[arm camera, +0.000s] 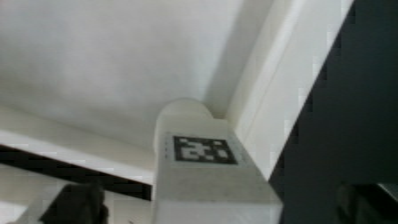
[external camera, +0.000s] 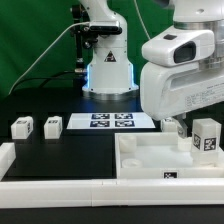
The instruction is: Assemble one leg
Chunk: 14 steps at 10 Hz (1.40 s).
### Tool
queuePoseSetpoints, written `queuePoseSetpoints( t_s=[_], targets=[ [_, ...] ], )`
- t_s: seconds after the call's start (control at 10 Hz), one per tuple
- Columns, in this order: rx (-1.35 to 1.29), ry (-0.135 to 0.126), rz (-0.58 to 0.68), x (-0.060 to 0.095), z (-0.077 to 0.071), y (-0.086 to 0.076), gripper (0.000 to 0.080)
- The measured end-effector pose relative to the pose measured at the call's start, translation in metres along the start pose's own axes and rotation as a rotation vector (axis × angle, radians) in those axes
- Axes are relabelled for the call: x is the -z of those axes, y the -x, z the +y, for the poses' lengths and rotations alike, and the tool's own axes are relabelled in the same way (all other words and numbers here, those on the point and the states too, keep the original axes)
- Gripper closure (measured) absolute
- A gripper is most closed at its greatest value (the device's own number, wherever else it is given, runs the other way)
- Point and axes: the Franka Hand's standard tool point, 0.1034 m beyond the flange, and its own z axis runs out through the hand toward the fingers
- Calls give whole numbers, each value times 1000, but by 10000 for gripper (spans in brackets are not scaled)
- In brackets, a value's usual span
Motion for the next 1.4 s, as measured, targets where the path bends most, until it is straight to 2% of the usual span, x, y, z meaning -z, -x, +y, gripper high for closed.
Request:
queuePoseSetpoints(
  t_s=[0.1,0.2,0.3,0.4,0.8,1.2,1.4],
  targets=[
    [0,0,0,0,0,0,269],
    [0,0,0,0,0,0,269],
    [0,1,0,0,0,0,447],
    [-1,2,1,1,2,0,497],
    [-91,0,2,1,2,0,497],
    [-477,-6,3,1,0,-1,497],
    [-750,-18,1,1,-1,-1,497]
  ],
)
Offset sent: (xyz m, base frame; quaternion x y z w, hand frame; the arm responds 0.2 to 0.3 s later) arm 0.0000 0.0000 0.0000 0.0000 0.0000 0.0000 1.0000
